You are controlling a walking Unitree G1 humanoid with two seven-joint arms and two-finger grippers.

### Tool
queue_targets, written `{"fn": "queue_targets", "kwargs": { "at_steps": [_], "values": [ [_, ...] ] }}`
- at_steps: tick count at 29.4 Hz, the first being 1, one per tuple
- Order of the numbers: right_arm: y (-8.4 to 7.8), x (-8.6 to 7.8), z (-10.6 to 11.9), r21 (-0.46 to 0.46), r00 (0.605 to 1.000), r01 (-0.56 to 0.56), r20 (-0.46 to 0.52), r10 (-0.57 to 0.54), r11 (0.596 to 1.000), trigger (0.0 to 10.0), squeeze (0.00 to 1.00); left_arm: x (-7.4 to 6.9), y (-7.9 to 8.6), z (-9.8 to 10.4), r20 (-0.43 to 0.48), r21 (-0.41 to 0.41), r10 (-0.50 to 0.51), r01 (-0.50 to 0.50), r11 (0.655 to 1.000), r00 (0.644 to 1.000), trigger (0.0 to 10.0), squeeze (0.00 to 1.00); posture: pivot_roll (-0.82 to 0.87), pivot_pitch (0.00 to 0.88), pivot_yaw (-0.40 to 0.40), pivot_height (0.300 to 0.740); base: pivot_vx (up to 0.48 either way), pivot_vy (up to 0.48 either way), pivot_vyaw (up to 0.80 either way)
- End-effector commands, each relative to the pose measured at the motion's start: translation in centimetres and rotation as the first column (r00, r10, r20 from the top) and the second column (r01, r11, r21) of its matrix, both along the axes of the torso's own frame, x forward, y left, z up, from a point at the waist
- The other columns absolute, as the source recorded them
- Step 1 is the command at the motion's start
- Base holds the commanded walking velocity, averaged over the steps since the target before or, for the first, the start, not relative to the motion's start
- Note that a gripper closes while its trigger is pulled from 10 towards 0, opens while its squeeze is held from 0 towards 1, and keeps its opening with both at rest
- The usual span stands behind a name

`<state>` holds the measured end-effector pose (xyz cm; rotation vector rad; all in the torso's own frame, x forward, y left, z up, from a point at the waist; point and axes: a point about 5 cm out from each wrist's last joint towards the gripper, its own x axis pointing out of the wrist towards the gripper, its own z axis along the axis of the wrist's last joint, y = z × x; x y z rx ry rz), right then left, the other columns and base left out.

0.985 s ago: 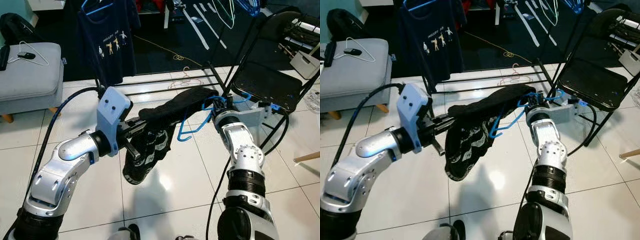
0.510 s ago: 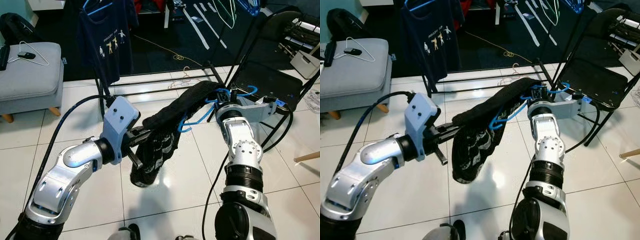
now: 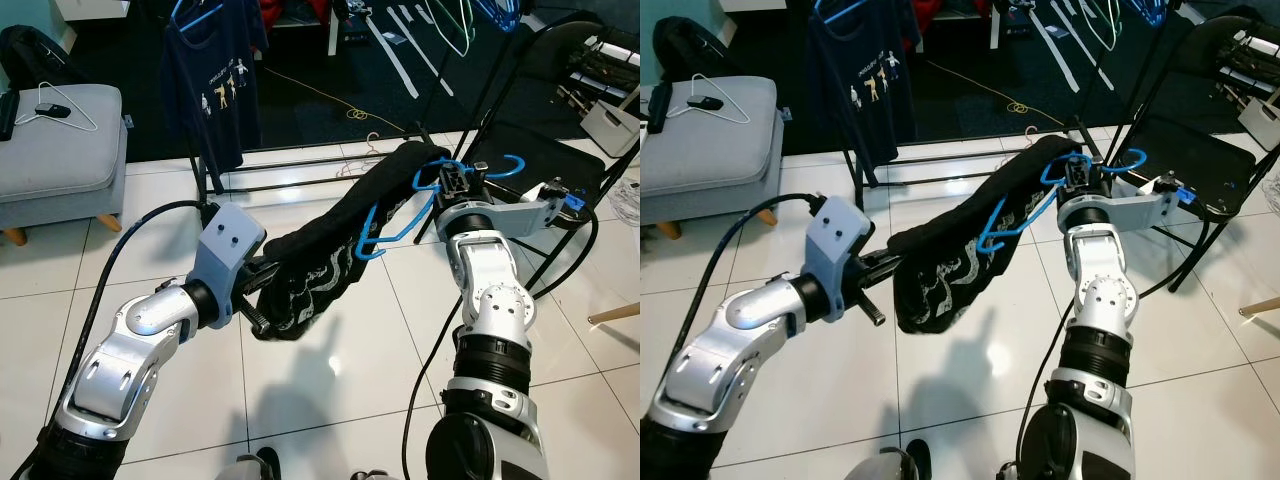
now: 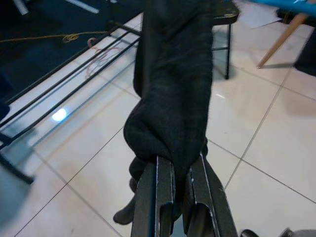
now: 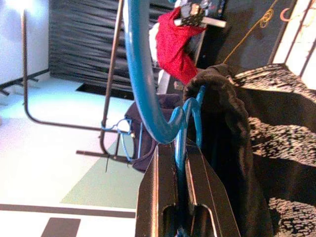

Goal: Hang hanger

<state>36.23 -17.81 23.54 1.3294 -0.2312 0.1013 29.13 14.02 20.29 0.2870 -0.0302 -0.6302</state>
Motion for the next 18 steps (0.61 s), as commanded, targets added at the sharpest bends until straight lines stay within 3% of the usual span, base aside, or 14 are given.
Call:
{"fn": "queue_targets", "kwargs": {
  "at_steps": [1,3,4,7,9,11,12,13,18],
  "values": [
    [-0.2,-0.5,0.8,-0.019,0.998,-0.001,0.063,0.002,1.000,10.0,0.00,0.2,0.8,0.0,0.004,0.004,0.032,-0.032,0.999,0.999,10.0,0.00,0.00,0.246,-0.022,0.740,0.000,0.000,0.00],
    [-0.3,-0.5,0.4,-0.030,0.999,0.013,0.044,-0.011,0.999,10.0,0.00,-0.2,0.4,0.7,0.015,-0.030,-0.005,0.006,1.000,1.000,10.0,0.00,0.01,0.250,-0.022,0.740,0.000,0.000,0.00],
    [-0.6,-0.5,-0.3,-0.034,0.999,0.038,0.013,-0.038,0.999,10.0,0.00,-1.2,-0.5,1.8,0.025,-0.092,-0.104,0.105,0.990,0.994,10.0,0.00,0.01,0.253,-0.022,0.740,0.000,0.000,0.00],
    [-0.7,-0.5,-0.6,-0.035,0.999,0.048,0.003,-0.048,0.998,10.0,0.00,-2.2,-1.1,2.2,0.016,-0.133,-0.181,0.181,0.974,0.983,10.0,0.00,0.01,0.257,-0.025,0.740,0.000,0.000,0.00],
    [-0.7,-0.5,-0.6,-0.035,0.999,0.048,0.003,-0.048,0.998,10.0,0.00,-2.2,-1.1,2.2,0.016,-0.133,-0.181,0.181,0.974,0.983,10.0,0.00,0.01,0.257,-0.025,0.740,0.000,0.000,0.00],
    [-0.9,-0.5,-0.7,-0.035,0.998,0.057,-0.009,-0.058,0.998,10.0,0.00,-4.4,-2.5,2.6,-0.026,-0.191,-0.348,0.337,0.922,0.937,10.0,0.00,0.01,0.261,-0.032,0.740,0.000,0.000,0.00],
    [-0.9,-0.5,-0.7,-0.035,0.998,0.057,-0.009,-0.058,0.998,10.0,0.00,-4.4,-2.5,2.6,-0.026,-0.191,-0.348,0.337,0.922,0.937,10.0,0.00,0.01,0.261,-0.032,0.740,0.000,0.000,0.00],
    [-1.0,-0.4,-0.6,-0.026,0.998,0.063,-0.011,-0.063,0.998,10.0,0.00,-5.8,-3.2,2.4,-0.069,-0.183,-0.449,0.432,0.883,0.891,10.0,0.00,0.01,0.261,-0.033,0.740,0.000,0.000,0.00],
    [-1.0,-0.3,-0.5,-0.018,0.998,0.063,-0.007,-0.063,0.998,10.0,0.00,-6.0,-3.4,2.0,-0.088,-0.158,-0.460,0.444,0.882,0.883,10.0,0.00,0.01,0.261,-0.033,0.740,0.000,0.000,0.00]
  ]
}}
